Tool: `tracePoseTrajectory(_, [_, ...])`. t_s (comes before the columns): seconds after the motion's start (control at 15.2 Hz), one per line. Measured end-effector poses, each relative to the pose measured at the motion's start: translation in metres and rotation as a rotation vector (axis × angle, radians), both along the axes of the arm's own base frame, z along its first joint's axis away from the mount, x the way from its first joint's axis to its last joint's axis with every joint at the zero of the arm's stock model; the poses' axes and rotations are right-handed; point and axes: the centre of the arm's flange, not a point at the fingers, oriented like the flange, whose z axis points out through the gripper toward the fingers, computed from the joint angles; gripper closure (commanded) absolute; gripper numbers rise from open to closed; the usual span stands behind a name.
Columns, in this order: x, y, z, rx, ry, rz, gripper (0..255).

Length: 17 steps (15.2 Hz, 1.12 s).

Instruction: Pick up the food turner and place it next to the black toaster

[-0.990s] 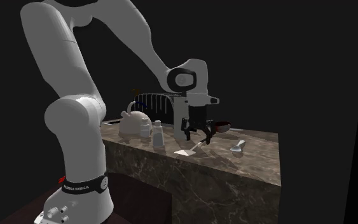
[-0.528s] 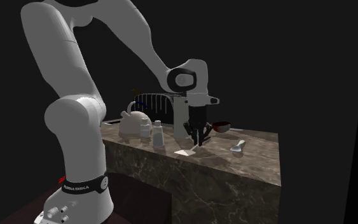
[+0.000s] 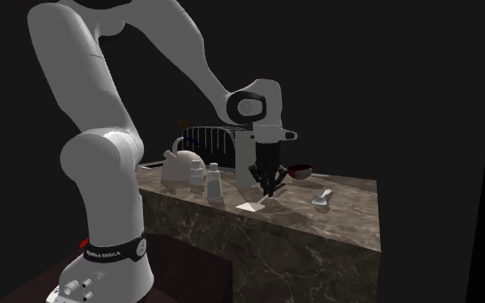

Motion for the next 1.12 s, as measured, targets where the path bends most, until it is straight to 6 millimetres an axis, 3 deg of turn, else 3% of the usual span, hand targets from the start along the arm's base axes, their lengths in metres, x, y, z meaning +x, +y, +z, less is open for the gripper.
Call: tracePoseTrajectory(1.12, [0.000, -0.001, 0.086, 0.000, 0.000, 0.000, 255])
